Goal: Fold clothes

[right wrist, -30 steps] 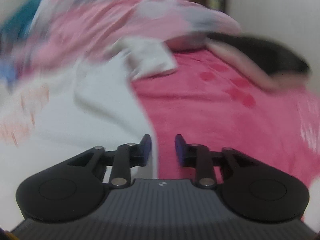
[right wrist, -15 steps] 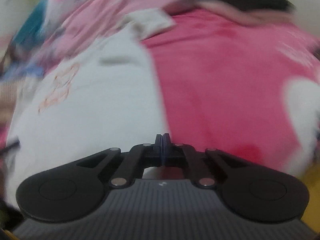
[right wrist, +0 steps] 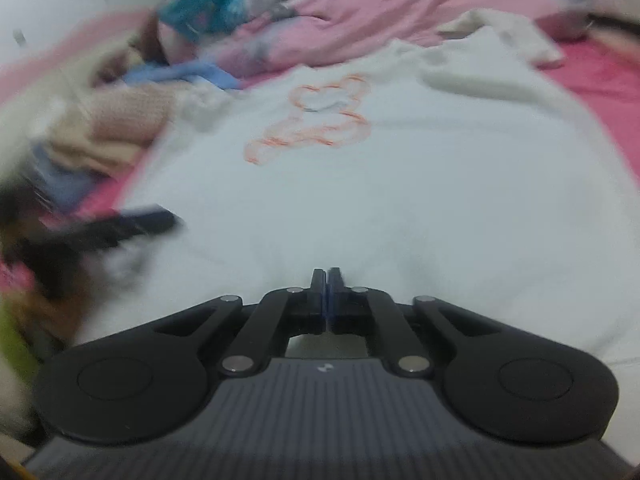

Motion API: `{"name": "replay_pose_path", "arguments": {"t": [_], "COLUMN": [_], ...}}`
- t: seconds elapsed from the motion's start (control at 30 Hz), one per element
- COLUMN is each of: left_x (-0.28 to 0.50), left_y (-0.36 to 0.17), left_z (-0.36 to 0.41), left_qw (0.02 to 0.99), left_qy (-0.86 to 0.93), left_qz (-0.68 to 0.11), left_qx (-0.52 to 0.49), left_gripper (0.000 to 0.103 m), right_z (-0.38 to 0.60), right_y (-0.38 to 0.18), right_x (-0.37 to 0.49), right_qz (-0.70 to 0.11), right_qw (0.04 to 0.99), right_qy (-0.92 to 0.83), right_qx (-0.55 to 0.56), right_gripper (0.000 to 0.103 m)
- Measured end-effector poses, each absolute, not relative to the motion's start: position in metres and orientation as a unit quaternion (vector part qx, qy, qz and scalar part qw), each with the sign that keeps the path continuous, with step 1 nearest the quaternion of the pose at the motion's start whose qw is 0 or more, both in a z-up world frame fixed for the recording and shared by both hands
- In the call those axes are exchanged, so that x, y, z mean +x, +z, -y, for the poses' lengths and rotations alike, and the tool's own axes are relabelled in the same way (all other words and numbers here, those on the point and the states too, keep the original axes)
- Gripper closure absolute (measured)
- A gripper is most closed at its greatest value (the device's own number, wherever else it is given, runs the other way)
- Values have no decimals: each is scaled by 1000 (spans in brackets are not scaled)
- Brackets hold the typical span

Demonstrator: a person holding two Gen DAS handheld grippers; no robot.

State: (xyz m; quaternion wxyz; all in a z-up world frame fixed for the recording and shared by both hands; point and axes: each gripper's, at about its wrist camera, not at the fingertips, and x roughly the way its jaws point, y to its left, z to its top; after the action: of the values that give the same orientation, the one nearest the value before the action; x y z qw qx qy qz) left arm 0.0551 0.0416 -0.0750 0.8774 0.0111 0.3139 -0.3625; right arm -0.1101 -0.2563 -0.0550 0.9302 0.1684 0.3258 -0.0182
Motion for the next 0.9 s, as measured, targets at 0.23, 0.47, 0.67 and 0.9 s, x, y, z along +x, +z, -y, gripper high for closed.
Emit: {"name": "replay_pose_path", "arguments": {"t": [0.23,0.47,0.67,0.9], "left_x": [52,53,61,72], "left_y": [-74,-74,-72,-71], "left_z": [-35,-41,-48,-62], "left_qw": [880,877,869,858], "left_qy": [-356,-360,-366,-369], "left_qz": [-313,-317,-333,-353], "left_qx": [35,14,-14,-67], "left_gripper": [39,40,39,41], "right_z": [315,263,218,218], "right_y": [-39,-44,-53,-46], "right_x": [-185,-163,-144,-104], "right_qz": [-298,-309,-321,-272], "right_qw": [911,926,925,931], "right_qy": [-165,-40,70,86], "right_qx": [233,213,191,226], "right_gripper": [101,101,101,99]}}
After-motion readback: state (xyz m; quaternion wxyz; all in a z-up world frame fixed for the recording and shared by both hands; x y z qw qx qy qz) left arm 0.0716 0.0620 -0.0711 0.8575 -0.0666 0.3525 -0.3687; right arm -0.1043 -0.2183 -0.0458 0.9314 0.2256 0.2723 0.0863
